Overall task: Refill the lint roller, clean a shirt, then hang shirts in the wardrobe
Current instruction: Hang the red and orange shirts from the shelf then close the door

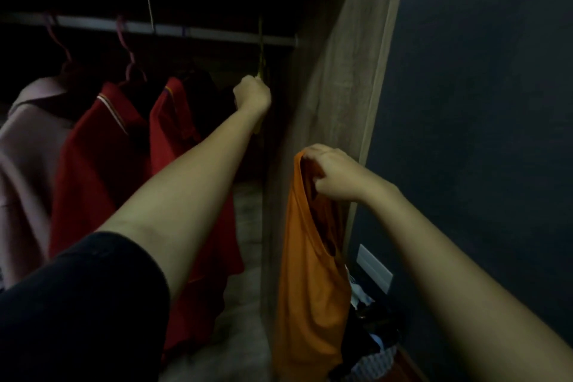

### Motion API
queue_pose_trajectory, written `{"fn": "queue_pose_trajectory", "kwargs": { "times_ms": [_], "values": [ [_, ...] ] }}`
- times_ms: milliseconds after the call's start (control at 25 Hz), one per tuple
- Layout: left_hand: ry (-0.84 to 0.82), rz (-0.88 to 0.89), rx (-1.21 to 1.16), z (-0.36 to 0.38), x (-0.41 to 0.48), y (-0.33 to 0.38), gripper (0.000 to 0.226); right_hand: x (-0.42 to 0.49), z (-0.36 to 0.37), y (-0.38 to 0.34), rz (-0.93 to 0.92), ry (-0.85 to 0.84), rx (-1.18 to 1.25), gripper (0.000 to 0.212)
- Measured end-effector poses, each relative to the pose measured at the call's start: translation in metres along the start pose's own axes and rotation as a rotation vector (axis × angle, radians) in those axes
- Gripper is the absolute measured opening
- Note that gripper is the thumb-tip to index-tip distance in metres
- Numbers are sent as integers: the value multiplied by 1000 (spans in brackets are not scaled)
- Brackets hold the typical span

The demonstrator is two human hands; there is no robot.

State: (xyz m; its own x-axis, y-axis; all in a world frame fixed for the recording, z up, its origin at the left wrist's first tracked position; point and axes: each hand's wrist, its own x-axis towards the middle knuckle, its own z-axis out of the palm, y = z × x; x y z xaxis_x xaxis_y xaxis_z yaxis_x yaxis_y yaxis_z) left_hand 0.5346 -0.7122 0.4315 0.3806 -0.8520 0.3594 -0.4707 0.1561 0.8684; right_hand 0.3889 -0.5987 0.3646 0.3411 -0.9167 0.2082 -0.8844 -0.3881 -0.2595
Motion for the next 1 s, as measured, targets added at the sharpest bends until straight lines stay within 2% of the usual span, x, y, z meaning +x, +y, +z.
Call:
{"fn": "queue_pose_trajectory", "kwargs": {
  "times_ms": [160,280,400,600,800,1000],
  "values": [
    [77,144,41,-39,-34,-25,35,6,11,-4,-14,-15,-16,60],
    [182,218,187,-84,-77,-73,31,20,23,-8,-49,15,-42,60],
    [241,345,240,-150,-126,-130,28,36,30,-5,4,72,-28,63],
    [91,281,130,-255,-162,-188,24,56,25,-11,138,167,130,57],
    [-25,301,150,-284,-169,-189,26,67,22,-33,172,170,156,50],
    [7,369,72,-303,-171,-187,24,52,3,-38,190,136,26,28]
  ]
}}
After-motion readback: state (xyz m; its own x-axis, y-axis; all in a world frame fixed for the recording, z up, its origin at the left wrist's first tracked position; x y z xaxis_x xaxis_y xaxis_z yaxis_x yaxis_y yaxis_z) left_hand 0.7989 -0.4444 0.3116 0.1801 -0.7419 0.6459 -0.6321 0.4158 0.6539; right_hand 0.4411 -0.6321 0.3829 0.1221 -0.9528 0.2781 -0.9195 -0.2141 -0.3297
